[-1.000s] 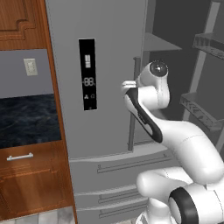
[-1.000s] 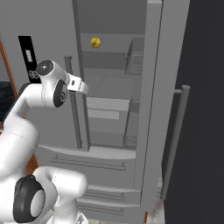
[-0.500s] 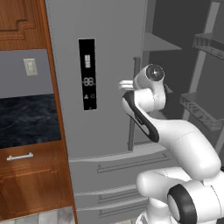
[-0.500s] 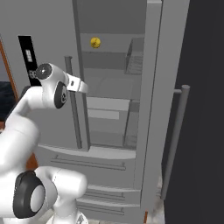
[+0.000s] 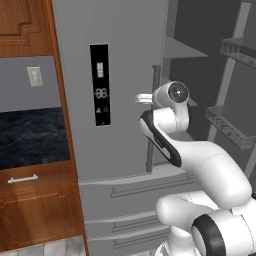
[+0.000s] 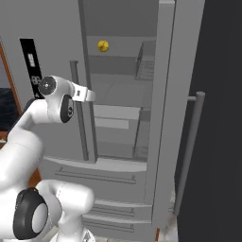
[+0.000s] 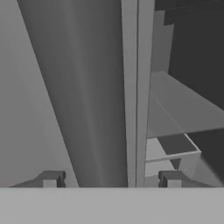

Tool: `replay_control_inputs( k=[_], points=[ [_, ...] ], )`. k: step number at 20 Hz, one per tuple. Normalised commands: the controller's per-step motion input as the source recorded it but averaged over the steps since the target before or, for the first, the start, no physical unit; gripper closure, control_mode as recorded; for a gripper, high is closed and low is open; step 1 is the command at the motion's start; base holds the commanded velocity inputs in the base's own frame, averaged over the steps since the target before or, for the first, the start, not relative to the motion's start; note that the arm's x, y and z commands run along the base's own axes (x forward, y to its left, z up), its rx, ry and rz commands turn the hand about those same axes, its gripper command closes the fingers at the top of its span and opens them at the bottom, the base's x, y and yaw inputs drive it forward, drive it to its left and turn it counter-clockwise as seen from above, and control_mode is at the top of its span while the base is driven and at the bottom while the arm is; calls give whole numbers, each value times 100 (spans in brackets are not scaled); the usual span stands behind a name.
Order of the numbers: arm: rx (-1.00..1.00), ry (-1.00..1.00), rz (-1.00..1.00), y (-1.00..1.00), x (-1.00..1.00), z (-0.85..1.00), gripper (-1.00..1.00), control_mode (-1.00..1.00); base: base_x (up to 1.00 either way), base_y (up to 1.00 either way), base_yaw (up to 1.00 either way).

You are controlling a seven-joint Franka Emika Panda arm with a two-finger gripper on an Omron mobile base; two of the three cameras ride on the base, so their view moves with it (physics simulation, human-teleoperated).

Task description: Retrieve a lemon from the fridge and place it on the cutting board with the fish.

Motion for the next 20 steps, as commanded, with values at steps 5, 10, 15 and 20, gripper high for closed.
replay_control_inputs(
  k=[5, 10, 15, 20],
  points=[
    [-2, 0, 0, 1, -5, 5, 100, -100, 0, 0, 0],
    [-7, -2, -8, 16, -51, 0, 100, -100, 0, 0, 0],
    [-14, 0, -21, 52, -82, 0, 100, -100, 0, 0, 0],
    [-11, 12, -36, 56, -85, 0, 100, -100, 0, 0, 0]
  ],
)
